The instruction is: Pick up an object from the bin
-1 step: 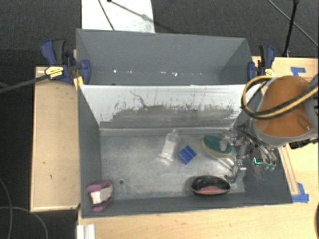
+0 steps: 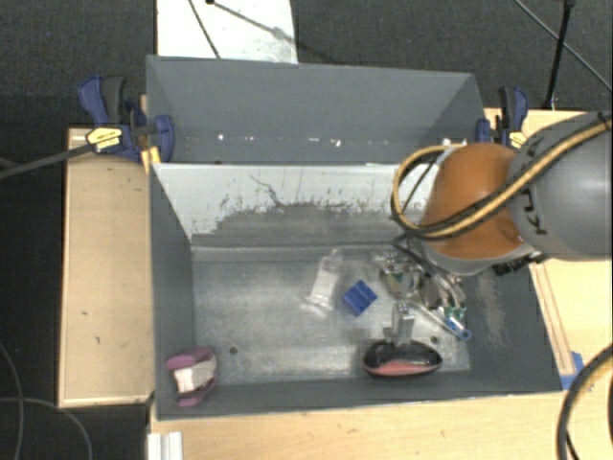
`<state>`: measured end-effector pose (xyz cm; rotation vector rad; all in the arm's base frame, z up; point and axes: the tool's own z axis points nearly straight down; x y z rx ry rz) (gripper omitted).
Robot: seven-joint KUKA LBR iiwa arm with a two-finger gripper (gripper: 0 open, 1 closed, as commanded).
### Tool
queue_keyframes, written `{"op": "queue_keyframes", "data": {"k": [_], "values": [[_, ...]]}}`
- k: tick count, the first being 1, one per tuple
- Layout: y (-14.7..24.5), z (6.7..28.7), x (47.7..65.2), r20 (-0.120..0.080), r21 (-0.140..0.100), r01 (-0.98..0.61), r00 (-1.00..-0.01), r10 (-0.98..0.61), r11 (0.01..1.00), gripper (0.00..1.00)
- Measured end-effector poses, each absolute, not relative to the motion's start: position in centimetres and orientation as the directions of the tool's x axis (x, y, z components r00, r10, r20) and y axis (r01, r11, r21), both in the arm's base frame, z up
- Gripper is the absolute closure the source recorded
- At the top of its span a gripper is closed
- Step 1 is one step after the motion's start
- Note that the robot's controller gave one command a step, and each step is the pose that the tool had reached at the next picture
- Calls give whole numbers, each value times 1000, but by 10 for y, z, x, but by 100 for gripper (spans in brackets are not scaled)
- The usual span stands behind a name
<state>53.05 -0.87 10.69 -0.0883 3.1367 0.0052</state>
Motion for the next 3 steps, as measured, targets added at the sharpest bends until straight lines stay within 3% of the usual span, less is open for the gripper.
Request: {"op": "queue_keyframes", "data": {"k": [1, 2, 3], "values": [[-97, 79, 500, 0, -2, -266, -964, -266, 964, 0], [-53, 73, 482, -13, -10, -603, -798, -603, 798, 0], [-18, 71, 487, -10, -5, -505, -863, -505, 863, 0]]}}
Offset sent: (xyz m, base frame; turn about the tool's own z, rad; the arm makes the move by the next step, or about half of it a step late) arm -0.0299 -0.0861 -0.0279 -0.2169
